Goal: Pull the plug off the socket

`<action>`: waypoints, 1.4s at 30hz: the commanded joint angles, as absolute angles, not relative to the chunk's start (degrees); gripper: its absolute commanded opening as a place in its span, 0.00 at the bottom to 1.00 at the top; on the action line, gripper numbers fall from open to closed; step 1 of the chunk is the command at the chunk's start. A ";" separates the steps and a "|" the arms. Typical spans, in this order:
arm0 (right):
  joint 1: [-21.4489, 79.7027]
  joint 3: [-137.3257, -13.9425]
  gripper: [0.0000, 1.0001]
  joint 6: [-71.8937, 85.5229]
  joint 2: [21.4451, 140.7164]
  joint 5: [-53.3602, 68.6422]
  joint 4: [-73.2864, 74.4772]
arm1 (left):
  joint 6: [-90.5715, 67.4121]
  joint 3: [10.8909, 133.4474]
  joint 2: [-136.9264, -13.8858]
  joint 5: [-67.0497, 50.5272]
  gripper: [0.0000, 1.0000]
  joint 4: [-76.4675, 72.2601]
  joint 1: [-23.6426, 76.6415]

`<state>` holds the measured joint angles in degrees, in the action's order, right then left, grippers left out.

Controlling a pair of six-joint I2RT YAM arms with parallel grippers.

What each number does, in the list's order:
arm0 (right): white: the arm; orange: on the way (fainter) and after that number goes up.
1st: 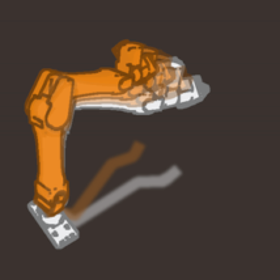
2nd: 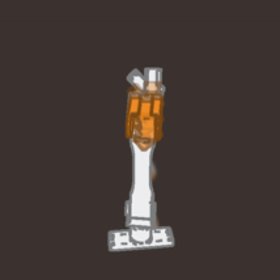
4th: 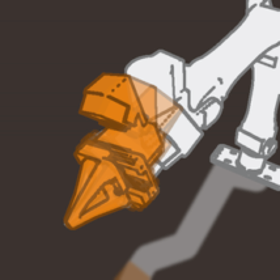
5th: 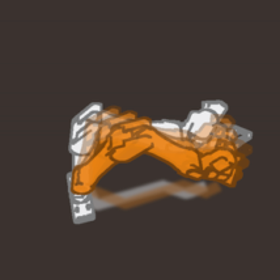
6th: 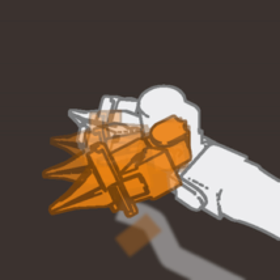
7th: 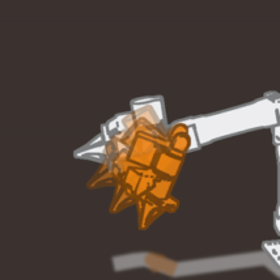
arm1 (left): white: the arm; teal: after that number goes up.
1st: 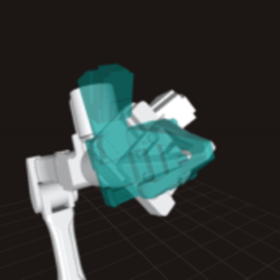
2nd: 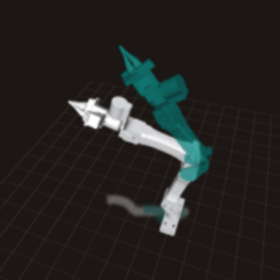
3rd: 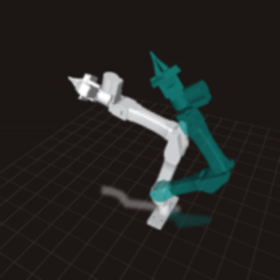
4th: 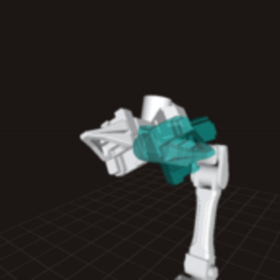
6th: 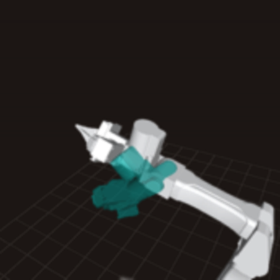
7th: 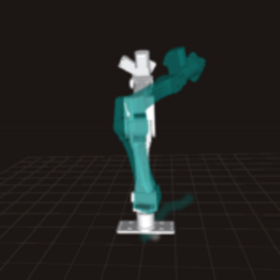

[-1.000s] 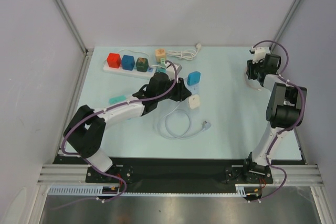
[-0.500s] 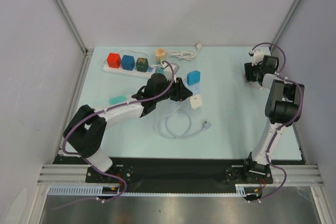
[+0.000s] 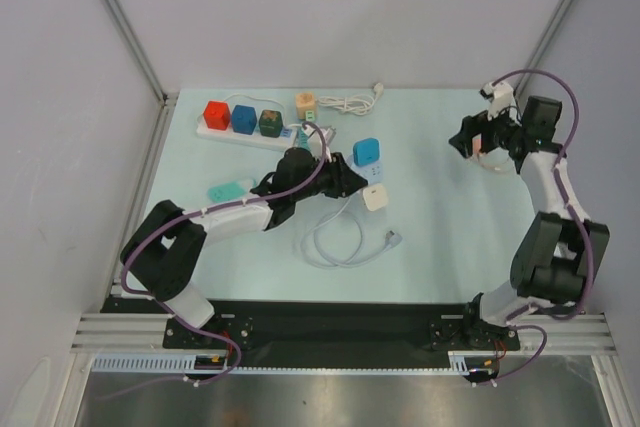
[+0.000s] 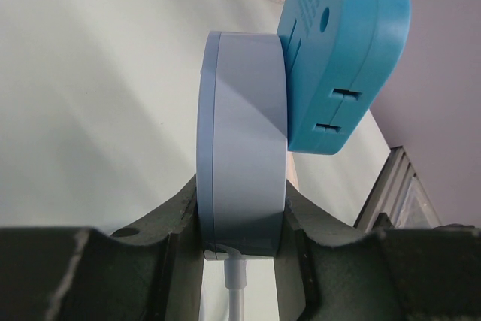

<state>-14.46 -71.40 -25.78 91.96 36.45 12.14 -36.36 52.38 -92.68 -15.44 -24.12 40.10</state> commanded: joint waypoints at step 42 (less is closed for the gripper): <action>35.06 -45.62 0.87 -63.90 63.72 22.33 18.72 | -73.56 59.59 -95.71 -22.50 0.00 -8.96 39.90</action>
